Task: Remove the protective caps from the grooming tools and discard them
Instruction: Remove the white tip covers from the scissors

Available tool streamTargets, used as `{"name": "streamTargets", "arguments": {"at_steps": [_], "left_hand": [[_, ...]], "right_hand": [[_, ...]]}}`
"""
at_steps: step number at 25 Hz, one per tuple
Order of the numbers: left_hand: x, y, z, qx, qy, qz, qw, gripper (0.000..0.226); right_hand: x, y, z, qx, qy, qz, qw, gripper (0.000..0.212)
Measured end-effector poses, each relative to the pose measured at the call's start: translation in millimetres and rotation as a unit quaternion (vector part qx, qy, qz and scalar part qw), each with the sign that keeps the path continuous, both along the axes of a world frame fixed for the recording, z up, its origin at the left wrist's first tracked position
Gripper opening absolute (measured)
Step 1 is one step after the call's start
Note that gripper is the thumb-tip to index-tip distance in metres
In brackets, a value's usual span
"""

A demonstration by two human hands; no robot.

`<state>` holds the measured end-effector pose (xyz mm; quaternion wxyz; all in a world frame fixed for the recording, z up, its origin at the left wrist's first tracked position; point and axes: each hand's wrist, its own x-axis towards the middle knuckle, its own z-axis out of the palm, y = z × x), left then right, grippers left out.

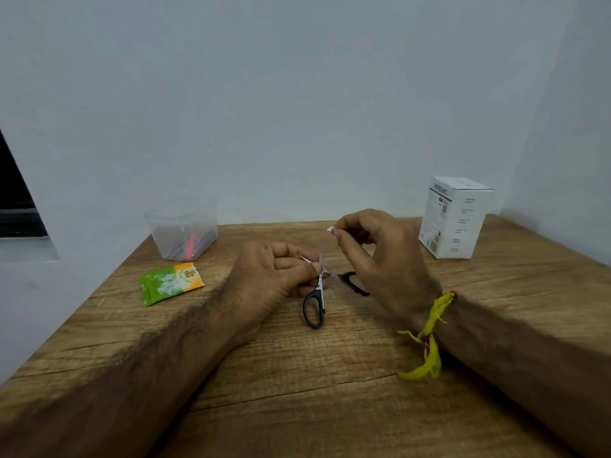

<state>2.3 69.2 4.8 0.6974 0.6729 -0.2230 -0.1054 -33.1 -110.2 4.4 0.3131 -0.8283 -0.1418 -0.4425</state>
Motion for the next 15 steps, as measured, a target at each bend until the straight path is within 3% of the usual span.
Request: {"name": "streamTargets", "arguments": {"at_steps": [4,15], "left_hand": [[-0.1,-0.1,-1.3,-0.003,-0.009,-0.002,1.000,0.016],[1.6,-0.1,-3.2,-0.018,-0.011,0.009,1.000,0.017]], "right_hand": [[-0.4,8.2,-6.3,-0.109,0.038,0.006,0.993,0.004],[-3.6,4.6,-5.6,-0.106,0.051,0.025,0.993,0.003]]}}
